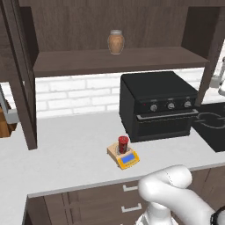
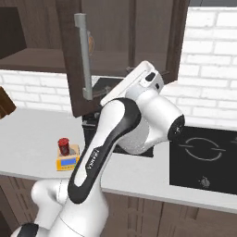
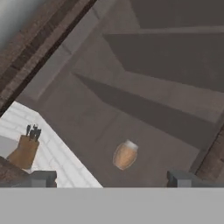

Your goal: Pick the yogurt and place it on the digital scale for weighing, and close the cabinet.

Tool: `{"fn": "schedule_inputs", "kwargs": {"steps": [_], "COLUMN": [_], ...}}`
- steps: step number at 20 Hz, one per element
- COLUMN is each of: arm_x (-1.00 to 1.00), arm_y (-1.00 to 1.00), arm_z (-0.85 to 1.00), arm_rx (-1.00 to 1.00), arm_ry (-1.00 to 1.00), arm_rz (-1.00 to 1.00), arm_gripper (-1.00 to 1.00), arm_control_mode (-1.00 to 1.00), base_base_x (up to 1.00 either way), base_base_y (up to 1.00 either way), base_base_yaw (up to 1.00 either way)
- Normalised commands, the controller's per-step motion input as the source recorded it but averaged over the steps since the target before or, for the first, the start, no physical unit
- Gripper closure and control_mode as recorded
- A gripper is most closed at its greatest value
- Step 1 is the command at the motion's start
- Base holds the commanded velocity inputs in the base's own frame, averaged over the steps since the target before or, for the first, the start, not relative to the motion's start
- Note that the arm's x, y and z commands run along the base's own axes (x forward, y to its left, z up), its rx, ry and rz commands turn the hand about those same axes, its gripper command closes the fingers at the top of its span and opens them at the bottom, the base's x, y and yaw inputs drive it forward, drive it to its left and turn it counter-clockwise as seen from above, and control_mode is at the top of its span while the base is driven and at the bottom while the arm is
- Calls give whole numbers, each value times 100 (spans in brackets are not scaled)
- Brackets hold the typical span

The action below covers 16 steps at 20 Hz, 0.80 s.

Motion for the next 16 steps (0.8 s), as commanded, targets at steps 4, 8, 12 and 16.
{"fn": "schedule_inputs", "kwargs": {"steps": [4,8,12,16], "arm_x": [99,99,79,78], "arm_y": [100,100,82,56], "arm_z": [4,6,6,0], "arm_rx": [-5,-4,-9,-12], "arm_ry": [-5,0,0,0], "arm_rz": [-22,-19,-10,-3], "arm_gripper": [-100,-100,-100,-100], "arm_control_mode": [-100,-100,-100,-100], "base_base_x": [0,0,0,0], "base_base_y": [0,0,0,0], "base_base_yaw": [0,0,0,0]}}
